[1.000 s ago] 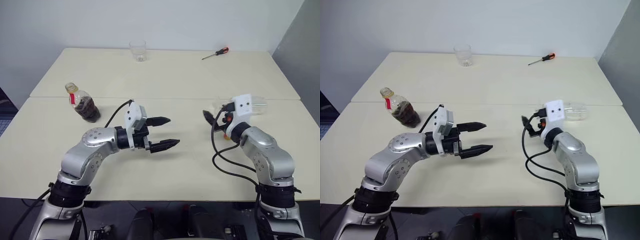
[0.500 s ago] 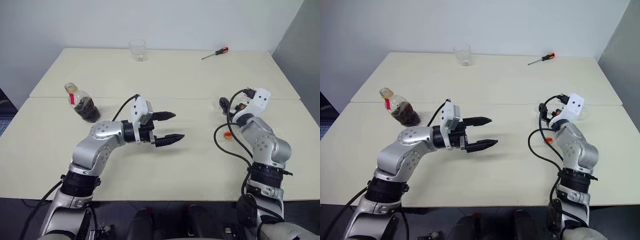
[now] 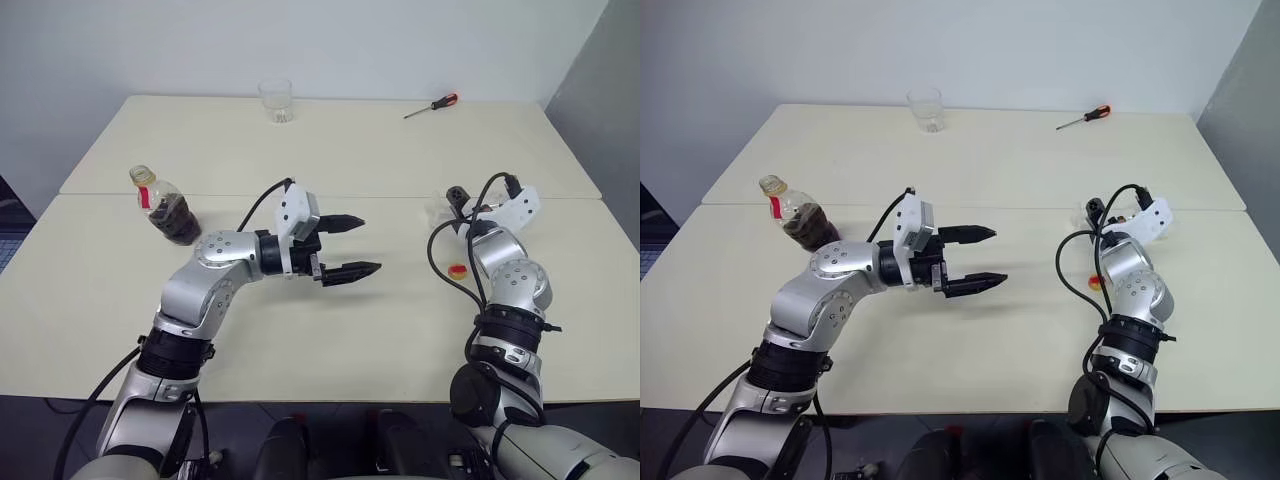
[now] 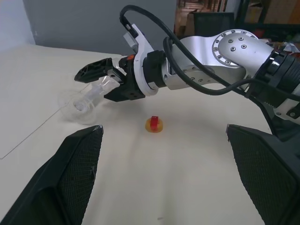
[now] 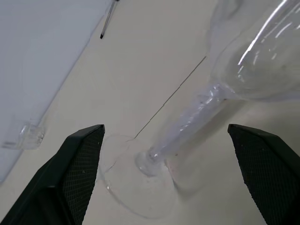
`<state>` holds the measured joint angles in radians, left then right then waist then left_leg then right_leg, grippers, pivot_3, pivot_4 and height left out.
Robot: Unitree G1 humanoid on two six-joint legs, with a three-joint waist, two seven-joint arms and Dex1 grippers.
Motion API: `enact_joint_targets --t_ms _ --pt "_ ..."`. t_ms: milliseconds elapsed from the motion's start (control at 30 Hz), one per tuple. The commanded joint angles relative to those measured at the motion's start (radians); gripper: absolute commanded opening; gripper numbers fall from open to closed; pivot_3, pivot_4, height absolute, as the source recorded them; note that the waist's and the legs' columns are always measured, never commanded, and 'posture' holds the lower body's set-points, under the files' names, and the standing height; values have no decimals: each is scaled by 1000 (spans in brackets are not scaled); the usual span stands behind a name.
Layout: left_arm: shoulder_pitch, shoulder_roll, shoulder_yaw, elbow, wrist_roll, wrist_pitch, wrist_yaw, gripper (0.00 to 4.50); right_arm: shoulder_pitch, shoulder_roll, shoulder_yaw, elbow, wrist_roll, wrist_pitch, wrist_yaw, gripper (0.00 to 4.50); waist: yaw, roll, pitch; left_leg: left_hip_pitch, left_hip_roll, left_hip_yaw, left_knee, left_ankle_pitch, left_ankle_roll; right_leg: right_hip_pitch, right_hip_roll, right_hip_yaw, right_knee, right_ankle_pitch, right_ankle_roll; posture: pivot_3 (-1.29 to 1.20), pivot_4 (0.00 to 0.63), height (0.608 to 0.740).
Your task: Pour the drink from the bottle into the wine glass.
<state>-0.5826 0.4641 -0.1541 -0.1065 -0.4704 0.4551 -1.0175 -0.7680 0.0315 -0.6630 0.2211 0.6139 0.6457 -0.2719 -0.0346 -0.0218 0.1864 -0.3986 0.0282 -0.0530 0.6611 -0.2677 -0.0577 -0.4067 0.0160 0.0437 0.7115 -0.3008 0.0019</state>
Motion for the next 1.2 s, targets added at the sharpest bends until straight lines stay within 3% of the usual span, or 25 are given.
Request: enact_joint_targets --t_ms 33,533,1200 --pt "-31 -13 -8 -10 5 -16 -13 4480 -48 4 -11 32 47 -62 -21 4500 -1 0 0 0 0 0 0 0 0 0 0 0 0 0 0 0 150 740" --pt "-36 -13 -8 -22 8 -9 -31 4480 -184 13 -98 294 183 -337 -81 4500 -2 1 1 0 0 0 0 0 0 0 0 0 0 0 0 0 150 740" --pt "-45 -16 -8 -20 10 -14 -32 4480 -240 9 -81 463 228 -480 -58 4500 -3 2 1 0 1 0 0 0 0 0 0 0 0 0 0 0 150 740"
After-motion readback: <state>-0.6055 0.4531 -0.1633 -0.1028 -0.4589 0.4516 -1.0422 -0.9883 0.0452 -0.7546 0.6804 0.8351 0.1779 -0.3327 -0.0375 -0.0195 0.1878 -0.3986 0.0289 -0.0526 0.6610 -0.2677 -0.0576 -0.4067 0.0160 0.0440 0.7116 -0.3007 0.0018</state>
